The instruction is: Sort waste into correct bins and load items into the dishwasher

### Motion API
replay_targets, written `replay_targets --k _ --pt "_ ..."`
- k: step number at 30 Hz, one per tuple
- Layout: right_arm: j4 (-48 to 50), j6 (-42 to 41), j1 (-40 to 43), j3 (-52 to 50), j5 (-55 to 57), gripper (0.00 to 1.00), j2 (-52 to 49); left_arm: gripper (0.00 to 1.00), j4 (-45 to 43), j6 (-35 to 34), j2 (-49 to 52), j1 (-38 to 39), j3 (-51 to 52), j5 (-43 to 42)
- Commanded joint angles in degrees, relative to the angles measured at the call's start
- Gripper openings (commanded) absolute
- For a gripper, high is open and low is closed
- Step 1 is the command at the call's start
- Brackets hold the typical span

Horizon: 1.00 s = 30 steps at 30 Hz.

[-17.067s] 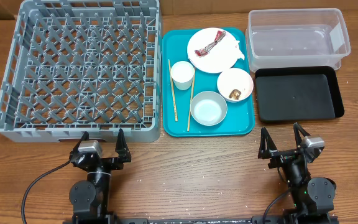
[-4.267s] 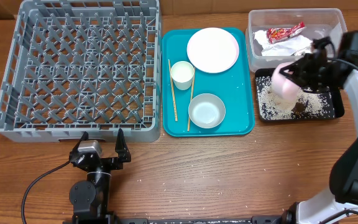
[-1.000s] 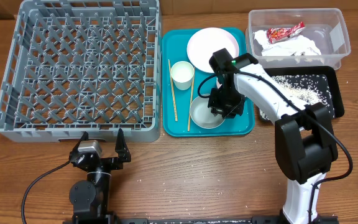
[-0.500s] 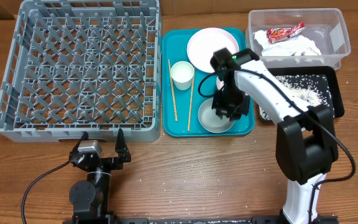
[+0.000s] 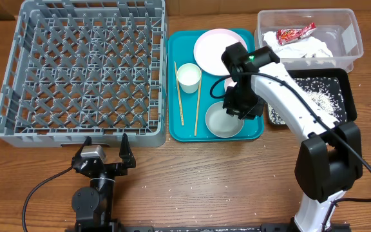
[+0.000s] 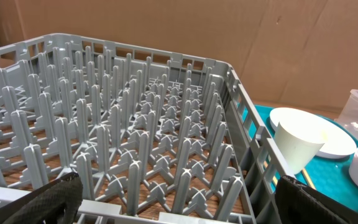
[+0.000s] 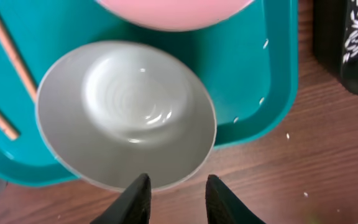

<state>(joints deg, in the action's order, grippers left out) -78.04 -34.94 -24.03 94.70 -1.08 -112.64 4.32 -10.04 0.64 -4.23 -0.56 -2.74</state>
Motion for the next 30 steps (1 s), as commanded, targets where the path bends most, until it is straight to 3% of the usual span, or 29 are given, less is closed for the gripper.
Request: replay_targets --k 1,15,30 --pt "1.66 -1.73 -0.02 -2.25 1.62 0.31 1.73 1.00 -0.02 1.07 -0.17 -0.26 0.28 0.37" --pt "14.86 2.38 -8.72 -3.63 -2.80 0.36 1.70 1.00 -0.02 1.07 -0.17 -0.26 0.28 0.35" --pt "15.50 -2.64 -11.78 -3.63 1.49 0.38 1.40 1.00 -0.02 1.07 -0.17 -0.26 0.28 0.37"
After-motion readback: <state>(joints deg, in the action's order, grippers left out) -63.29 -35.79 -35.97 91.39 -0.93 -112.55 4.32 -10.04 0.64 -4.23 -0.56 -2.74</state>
